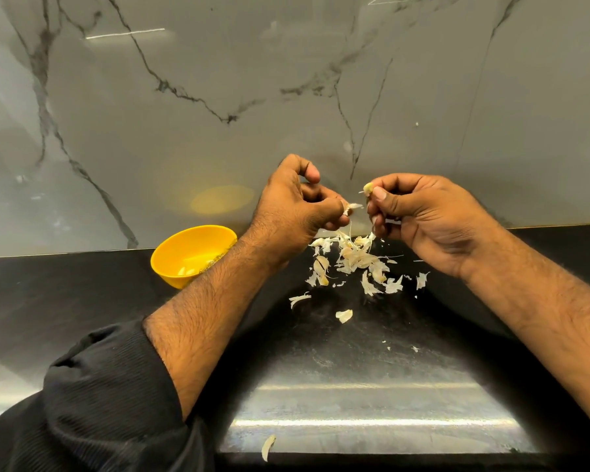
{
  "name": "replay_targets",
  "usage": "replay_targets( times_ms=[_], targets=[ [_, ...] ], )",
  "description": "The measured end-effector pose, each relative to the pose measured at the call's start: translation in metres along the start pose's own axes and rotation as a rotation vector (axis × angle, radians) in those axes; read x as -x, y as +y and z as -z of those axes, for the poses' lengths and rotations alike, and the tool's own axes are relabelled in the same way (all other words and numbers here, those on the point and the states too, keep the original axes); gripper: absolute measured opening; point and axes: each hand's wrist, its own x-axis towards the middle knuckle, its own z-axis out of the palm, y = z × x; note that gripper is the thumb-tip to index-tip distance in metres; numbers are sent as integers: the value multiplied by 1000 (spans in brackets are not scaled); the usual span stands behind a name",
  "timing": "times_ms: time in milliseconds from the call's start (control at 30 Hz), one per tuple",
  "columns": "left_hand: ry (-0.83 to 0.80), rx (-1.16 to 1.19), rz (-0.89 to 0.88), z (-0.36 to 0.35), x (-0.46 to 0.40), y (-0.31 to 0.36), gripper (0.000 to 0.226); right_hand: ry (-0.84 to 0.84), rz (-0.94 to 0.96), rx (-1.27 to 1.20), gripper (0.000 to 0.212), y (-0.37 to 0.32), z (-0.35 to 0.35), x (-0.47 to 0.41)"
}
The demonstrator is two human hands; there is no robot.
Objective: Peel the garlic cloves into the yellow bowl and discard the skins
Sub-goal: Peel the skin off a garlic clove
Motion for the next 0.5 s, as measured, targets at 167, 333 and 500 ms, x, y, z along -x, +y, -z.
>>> replay_targets(
  times_ms=[167,333,500],
  targets=[
    [-11,-460,-17,3,-3,-9,20,-14,-22,-8,16,-1,2,-1],
    [23,-438,-33,3,-5,-7,7,7,-17,43,26,-3,1,0],
    [-48,-381,-144,1,-4,-8,10,44,15,126,18,1,1,-2]
  ],
)
